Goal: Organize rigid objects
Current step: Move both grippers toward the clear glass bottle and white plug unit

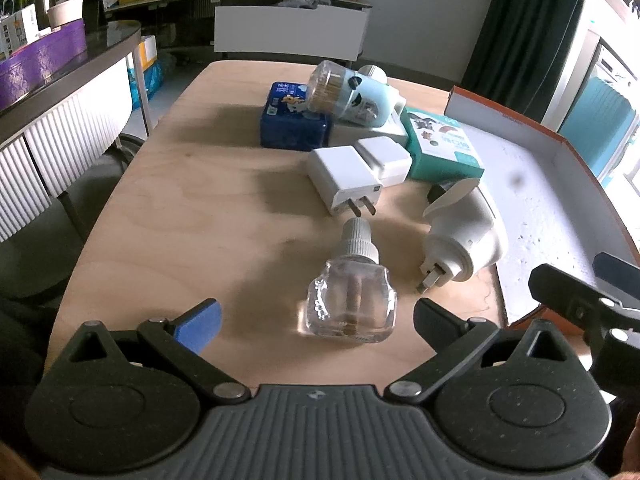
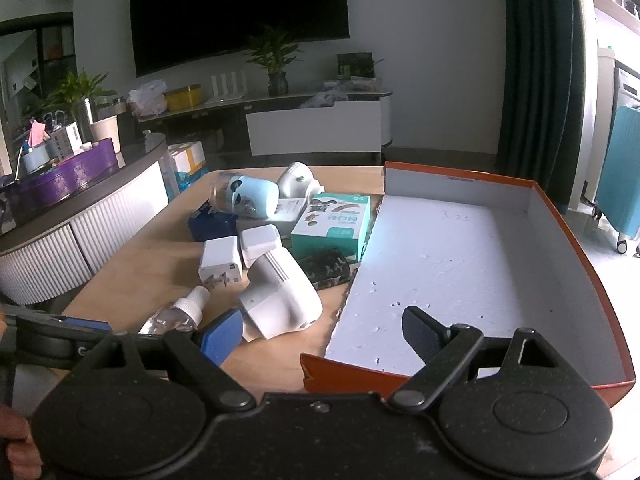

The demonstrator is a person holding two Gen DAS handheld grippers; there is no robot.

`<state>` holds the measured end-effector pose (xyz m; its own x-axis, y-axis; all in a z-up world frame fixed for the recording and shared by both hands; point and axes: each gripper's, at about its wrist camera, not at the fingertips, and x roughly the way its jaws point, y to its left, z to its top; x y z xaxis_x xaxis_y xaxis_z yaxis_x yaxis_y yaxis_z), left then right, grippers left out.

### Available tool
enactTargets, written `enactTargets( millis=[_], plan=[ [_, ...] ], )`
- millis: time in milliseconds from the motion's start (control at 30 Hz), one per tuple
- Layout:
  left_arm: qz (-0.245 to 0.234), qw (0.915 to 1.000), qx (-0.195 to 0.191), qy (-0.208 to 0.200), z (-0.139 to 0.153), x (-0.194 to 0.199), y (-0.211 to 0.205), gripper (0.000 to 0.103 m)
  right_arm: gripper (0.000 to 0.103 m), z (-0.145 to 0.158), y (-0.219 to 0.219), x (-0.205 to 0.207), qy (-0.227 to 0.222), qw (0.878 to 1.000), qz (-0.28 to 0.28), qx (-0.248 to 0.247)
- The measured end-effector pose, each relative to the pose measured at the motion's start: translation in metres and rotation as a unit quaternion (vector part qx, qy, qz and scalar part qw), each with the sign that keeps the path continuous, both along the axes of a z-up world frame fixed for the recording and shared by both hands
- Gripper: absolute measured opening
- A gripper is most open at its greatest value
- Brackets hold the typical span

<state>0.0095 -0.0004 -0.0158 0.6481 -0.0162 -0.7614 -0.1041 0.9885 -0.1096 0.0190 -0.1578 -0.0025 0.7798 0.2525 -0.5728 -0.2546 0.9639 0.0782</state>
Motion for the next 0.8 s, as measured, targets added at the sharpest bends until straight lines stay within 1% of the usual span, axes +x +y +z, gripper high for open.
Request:
enactTargets(
  millis=[800],
  plan=[
    [-0.002,1.0000,0.007,-0.001,-0.0003,0.0000,-0.0001,0.103,0.102,0.0008,0.0041,-0.0019,0.004,1.000,0.008,-0.001]
  ],
)
